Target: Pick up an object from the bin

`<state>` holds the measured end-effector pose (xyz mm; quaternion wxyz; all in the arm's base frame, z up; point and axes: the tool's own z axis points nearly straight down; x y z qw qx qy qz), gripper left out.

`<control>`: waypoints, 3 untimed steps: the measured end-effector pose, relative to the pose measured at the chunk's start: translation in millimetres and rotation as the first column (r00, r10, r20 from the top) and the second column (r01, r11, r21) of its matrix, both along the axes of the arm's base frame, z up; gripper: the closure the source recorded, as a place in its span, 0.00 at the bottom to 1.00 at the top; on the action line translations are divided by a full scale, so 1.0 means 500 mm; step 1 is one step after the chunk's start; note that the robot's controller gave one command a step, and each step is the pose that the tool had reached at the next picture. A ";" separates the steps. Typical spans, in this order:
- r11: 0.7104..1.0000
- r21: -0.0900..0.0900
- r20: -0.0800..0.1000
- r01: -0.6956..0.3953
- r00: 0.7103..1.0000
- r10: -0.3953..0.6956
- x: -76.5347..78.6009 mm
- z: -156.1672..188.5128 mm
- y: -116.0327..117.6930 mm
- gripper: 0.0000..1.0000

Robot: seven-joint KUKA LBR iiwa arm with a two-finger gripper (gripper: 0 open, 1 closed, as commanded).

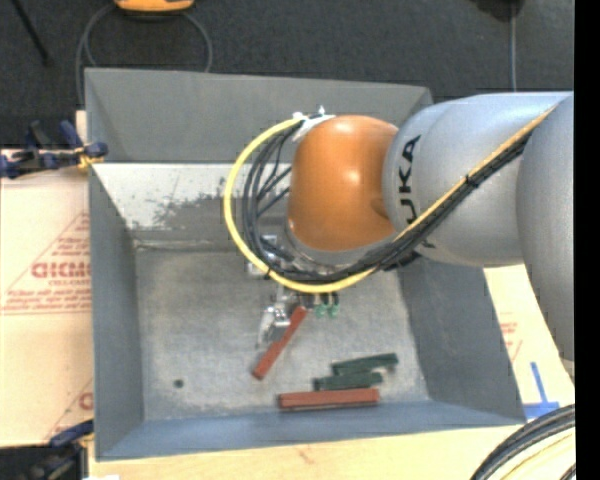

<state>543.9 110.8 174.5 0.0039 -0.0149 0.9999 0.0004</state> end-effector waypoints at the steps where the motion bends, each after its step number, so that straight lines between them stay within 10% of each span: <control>1: 0.994 0.000 -0.010 -0.112 0.994 0.112 0.015 -0.049 -0.088 0.00; 2: 0.956 -0.004 0.001 -0.293 0.956 0.293 -0.040 -0.190 -0.062 1.00; 3: 0.956 -0.004 0.001 -0.292 0.956 0.292 -0.040 -0.190 -0.062 1.00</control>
Offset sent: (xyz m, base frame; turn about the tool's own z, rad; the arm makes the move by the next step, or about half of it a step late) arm -0.0258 -0.0297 -0.1045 -0.2992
